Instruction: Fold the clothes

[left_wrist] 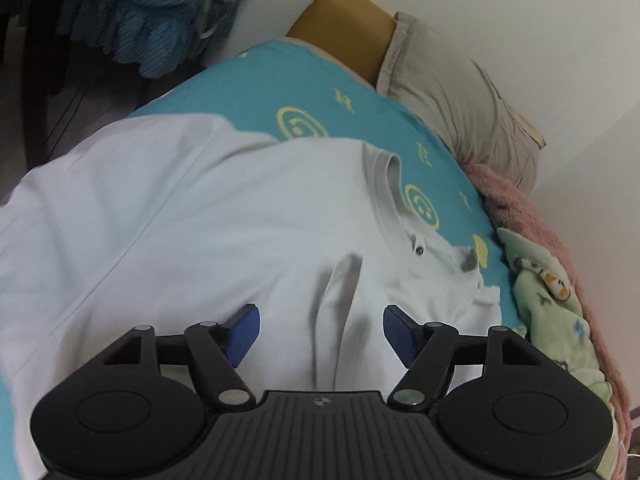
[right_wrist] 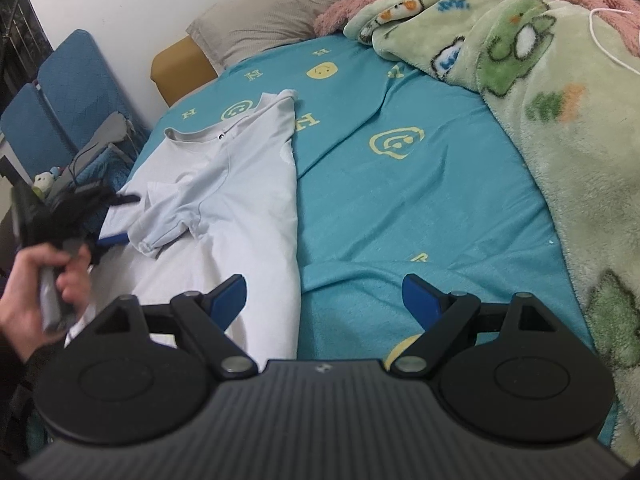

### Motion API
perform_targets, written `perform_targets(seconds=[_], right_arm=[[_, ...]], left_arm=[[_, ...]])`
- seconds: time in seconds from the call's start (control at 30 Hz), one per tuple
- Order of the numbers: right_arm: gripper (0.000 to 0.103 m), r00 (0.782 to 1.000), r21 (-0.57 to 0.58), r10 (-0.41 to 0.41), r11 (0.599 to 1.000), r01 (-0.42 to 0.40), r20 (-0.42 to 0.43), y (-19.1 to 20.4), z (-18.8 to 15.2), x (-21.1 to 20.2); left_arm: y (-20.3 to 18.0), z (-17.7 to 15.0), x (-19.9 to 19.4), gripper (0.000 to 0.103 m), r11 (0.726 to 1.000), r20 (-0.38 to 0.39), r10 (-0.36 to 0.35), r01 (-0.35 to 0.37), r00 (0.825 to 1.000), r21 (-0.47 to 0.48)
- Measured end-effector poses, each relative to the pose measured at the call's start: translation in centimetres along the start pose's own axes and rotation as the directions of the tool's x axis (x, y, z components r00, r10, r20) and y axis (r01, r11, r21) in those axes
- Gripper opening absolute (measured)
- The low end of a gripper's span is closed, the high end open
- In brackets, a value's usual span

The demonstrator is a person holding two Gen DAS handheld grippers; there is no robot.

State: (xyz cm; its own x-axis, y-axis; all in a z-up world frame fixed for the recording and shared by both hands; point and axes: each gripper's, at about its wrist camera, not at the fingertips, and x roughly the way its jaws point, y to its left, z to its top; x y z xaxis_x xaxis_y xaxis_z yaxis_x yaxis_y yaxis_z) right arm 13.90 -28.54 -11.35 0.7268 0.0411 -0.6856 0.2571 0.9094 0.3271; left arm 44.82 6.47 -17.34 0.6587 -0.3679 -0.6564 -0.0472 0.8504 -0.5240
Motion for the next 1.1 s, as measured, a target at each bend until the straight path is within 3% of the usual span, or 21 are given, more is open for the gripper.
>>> perform_targets(seconds=[0.1,0.17,0.2,0.3,0.37,0.47,0.5,0.57,0.6,0.63,0.7,0.9,1.0,1.1], right_arm=[[0.086,1.0,0.001,-0.01,1.0,0.01,-0.017,0.0,0.0,0.8],[0.086,1.0,0.012,-0.009,1.0,0.01,-0.029,-0.1,0.0,1.2],[0.086,0.999,0.016,-0.009,1.0,0.009,-0.032,-0.1,0.0,1.3],[0.086,0.999,0.019,0.004,1.0,-0.003,-0.033,0.2,-0.2,1.3],[0.086,0.999,0.006,0.015,1.0,-0.015,-0.034,0.5,-0.4,1.3],[0.086,0.999,-0.003,0.018,1.0,-0.018,-0.035,0.7,-0.4,1.4],[0.086,0.999,-0.001,0.015,1.0,-0.015,-0.032,0.6,-0.3,1.4],[0.086,1.0,0.004,0.013,1.0,-0.013,-0.026,0.5,-0.2,1.3],[0.086,1.0,0.005,0.014,1.0,-0.014,-0.023,0.4,-0.2,1.3],[0.086,1.0,0.006,0.015,1.0,-0.015,-0.019,0.4,-0.1,1.2],[0.086,1.0,0.008,0.018,1.0,-0.018,-0.012,0.3,-0.1,1.1],[0.086,1.0,0.013,0.025,1.0,-0.025,0.008,0.0,0.2,0.7],[0.086,0.999,0.0,0.04,0.999,-0.04,0.025,0.1,0.3,0.0],[0.086,0.997,-0.011,0.06,0.998,-0.06,0.05,0.1,0.4,-1.3]], left_arm=[[-1.6,0.7,2.5,0.065,0.996,0.007,0.009,-0.01,1.0,0.092],[-3.5,0.4,3.9,0.032,0.972,0.0,0.039,-0.039,0.999,0.23],[-4.5,0.2,4.5,0.008,0.949,-0.015,0.06,-0.052,0.998,0.311],[-7.4,0.7,5.2,0.003,0.872,0.009,0.094,-0.087,0.996,0.481],[-9.2,1.9,4.5,0.003,0.836,0.132,0.101,-0.156,0.986,0.527],[-11.0,4.2,4.6,0.005,0.801,0.307,0.209,-0.343,0.928,0.49],[-11.3,4.6,5.0,0.006,0.801,0.315,0.228,-0.361,0.921,0.477],[-11.4,4.9,5.2,0.016,0.819,0.297,0.22,-0.341,0.929,0.461],[-11.5,4.6,5.1,0.028,0.825,0.295,0.212,-0.332,0.932,0.457],[-11.5,4.3,5.0,0.047,0.829,0.292,0.21,-0.328,0.933,0.454],[-11.2,3.3,4.0,0.062,0.834,0.266,0.222,-0.324,0.938,0.447],[-8.6,-2.9,-5.0,0.064,0.901,0.11,0.183,-0.212,0.977,0.378],[-6.8,-8.8,-12.0,0.067,0.935,0.022,0.14,-0.139,0.99,0.327],[-5.4,-15.2,-17.8,0.067,0.963,-0.115,0.087,-0.054,0.99,0.263]])
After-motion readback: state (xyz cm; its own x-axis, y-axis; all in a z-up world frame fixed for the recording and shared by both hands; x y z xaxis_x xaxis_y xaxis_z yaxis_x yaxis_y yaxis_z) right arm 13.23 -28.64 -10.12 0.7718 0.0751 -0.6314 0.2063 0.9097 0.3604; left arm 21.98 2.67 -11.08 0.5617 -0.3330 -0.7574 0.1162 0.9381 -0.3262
